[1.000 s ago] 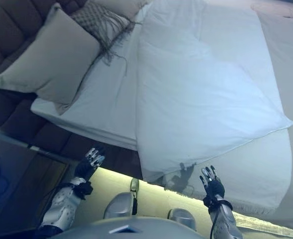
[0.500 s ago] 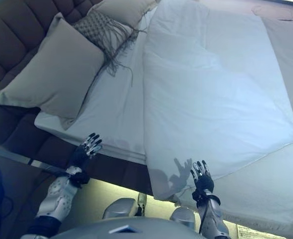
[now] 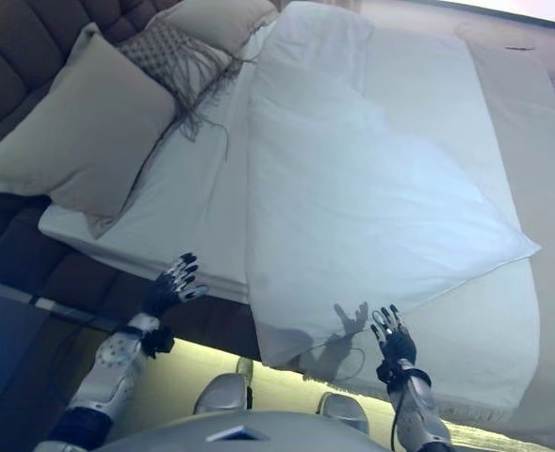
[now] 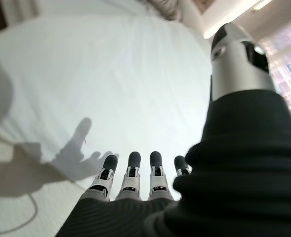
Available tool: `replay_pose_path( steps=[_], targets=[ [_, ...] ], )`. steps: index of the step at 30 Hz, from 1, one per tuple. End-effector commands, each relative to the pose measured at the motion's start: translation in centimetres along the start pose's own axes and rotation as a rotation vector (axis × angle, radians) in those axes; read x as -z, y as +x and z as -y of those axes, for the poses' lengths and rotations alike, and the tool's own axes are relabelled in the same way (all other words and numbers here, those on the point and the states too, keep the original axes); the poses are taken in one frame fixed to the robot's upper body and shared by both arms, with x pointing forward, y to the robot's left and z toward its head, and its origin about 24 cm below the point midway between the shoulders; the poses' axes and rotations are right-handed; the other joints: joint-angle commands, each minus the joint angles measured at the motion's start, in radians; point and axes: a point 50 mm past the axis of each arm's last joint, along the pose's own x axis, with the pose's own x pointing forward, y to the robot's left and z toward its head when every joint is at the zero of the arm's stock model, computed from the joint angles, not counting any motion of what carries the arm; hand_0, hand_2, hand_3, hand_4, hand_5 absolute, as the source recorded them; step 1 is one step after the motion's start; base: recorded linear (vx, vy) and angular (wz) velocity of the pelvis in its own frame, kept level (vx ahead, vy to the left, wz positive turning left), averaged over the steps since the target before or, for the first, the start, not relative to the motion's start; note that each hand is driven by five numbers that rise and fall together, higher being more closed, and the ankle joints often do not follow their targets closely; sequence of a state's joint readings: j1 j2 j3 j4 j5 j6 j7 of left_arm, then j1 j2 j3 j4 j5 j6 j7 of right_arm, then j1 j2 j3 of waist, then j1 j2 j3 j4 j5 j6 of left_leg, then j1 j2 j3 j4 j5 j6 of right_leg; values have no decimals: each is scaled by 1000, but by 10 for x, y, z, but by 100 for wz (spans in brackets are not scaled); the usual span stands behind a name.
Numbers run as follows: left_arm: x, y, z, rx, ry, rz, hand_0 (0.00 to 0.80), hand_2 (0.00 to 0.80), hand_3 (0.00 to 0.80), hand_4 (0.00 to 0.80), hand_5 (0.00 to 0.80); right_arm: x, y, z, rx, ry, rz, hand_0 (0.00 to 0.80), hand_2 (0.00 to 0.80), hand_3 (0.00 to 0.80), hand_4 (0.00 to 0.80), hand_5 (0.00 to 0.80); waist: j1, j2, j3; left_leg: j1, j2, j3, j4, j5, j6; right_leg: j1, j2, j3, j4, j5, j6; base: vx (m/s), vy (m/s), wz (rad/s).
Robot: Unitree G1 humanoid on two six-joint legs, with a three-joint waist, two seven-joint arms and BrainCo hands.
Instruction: Make the bed neatly
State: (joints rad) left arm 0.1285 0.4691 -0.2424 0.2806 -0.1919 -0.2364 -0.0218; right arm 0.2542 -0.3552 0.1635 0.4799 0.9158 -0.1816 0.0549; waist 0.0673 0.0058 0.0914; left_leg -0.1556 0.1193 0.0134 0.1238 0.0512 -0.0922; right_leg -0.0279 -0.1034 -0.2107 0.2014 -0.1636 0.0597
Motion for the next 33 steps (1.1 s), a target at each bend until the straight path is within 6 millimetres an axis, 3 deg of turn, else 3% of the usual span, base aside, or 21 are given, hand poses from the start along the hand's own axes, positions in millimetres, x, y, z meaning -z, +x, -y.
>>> replay_pose_path(
  steps=[1, 3, 7, 13, 17, 24, 33],
  targets=[
    [-56, 21, -20, -92, 350, 279, 0, 0, 0, 0, 0, -24, 12, -34, -133, 33, 110, 0, 0, 0, 0, 0, -3, -32, 52, -57, -13, -32, 108, -55, 38, -8, -88, 55, -45, 124, 73, -43, -44, -64],
    [-74, 32, -17, -122, 485, 382, 0, 0, 0, 0, 0, -32, 18, -45, -155, 19, 142, 0, 0, 0, 0, 0, -15, -25, 82, -102, -11, -28, 130, -57, 33, -78, -108, 61, -11, 121, 83, -284, 8, -64],
    [-127, 72, 12, -232, 660, 602, 0, 0, 0, 0, 0, -60, 42, -78, -200, 20, 239, 0, 0, 0, 0, 0, -54, -21, 212, -265, -20, -28, 195, -43, 20, -233, -124, 82, 25, 150, 93, -495, 10, -36],
    [-172, 92, 29, -380, 830, 797, 0, 0, 0, 0, 0, -78, 54, -110, -241, 57, 310, 0, 0, 0, 0, 0, -76, -37, 315, -399, -31, -34, 235, -35, 10, -376, -133, 90, 34, 183, 102, -246, -19, -31],
    [-191, 97, 35, -437, 997, 886, 0, 0, 0, 0, 0, -85, 52, -113, -243, 64, 342, 0, 0, 0, 0, 0, -105, -40, 366, -461, -28, -38, 292, -49, 16, -452, -125, 123, 100, 163, 98, -104, -6, -11],
    [-208, 103, 40, -554, 1119, 946, 0, 0, 0, 0, 0, -88, 47, -108, -244, 120, 370, 0, 0, 0, 0, 0, -135, -50, 429, -528, -33, -41, 403, -99, 44, -549, -126, 162, 221, 129, 86, -21, -15, -8],
    [-220, 109, 60, -571, 1186, 1004, 0, 0, 0, 0, 0, -85, 41, -117, -311, 154, 395, 0, 0, 0, 0, 0, -176, -79, 429, -630, -41, -21, 402, -92, 67, -688, -105, 187, 244, 147, 87, -23, -31, -5]
  ],
)
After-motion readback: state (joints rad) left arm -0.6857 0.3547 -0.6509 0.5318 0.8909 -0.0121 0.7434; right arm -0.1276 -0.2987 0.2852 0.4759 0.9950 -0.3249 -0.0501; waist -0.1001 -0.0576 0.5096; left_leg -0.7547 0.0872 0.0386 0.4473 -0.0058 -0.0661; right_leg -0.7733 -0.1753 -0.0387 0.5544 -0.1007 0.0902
